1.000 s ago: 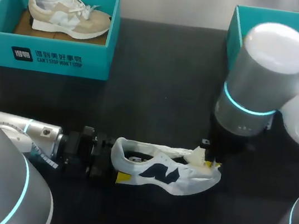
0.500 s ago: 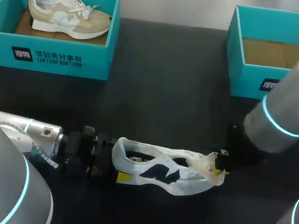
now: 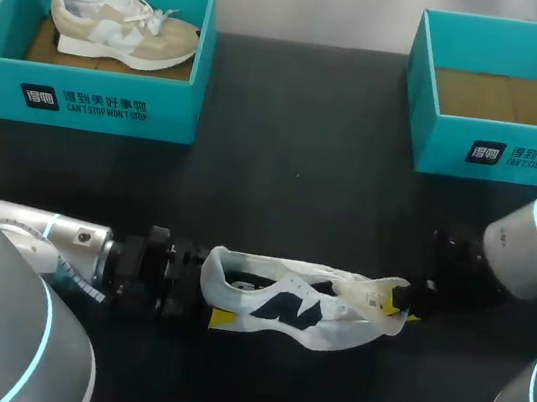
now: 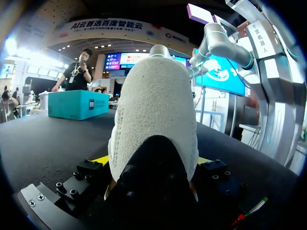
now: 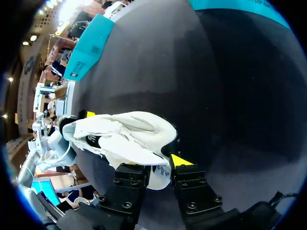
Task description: Take the shoe out of the shoebox, open the shoe tongue, remove and reinsert the insole, then place the shoe into the shoebox
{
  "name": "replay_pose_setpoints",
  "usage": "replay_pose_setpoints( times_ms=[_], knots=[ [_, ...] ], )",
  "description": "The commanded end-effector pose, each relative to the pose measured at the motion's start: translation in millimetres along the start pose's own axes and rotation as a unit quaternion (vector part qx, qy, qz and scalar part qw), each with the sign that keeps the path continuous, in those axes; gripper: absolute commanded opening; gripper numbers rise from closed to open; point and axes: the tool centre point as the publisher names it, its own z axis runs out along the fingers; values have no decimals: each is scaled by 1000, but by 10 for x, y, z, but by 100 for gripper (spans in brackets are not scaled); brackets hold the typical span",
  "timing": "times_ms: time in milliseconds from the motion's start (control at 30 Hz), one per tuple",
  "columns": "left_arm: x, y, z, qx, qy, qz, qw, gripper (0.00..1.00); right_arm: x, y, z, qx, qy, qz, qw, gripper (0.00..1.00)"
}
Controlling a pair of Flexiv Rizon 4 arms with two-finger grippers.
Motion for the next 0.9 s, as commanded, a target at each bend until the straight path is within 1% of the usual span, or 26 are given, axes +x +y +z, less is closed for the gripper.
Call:
replay_pose_setpoints(
  times_ms=[33,100,200,233,267,300,333,367,500,567,700,733,800,900],
  knots=[
    [3,36,-20,1,-1,0,1000,0,-36,-48,-37,-7,75,-3,997,33],
    [3,36,-20,1,-1,0,1000,0,-14,-49,-64,-10,71,-9,997,36],
    [3,36,-20,1,-1,0,1000,0,9,-42,-160,-15,60,-12,998,43],
    [3,36,-20,1,-1,0,1000,0,20,-38,-198,-17,54,-14,998,47],
    [3,36,-20,1,-1,0,1000,0,36,-33,-240,-18,47,-16,999,58],
    [3,36,-20,1,-1,0,1000,0,47,-28,-281,-19,41,-16,999,66],
    [3,36,-20,1,-1,0,1000,0,60,-21,-325,-20,37,-16,999,70],
    [3,36,-20,1,-1,0,1000,0,80,-17,-381,-23,30,-20,999,68],
    [3,36,-20,1,-1,0,1000,0,186,-7,-644,-36,2,-38,999,67],
    [3,36,-20,1,-1,0,1000,0,227,5,-777,-40,-13,-45,998,70],
    [3,36,-20,1,-1,0,1000,0,306,22,-1004,-45,-38,-60,996,68],
    [3,36,-20,1,-1,0,1000,0,319,20,-1027,-45,-42,-64,996,68],
    [3,36,-20,1,-1,0,1000,0,396,8,-1134,-45,-57,-81,994,69],
    [3,36,-20,1,-1,0,1000,0,488,-3,-1252,-44,-79,-97,991,73]
  ],
)
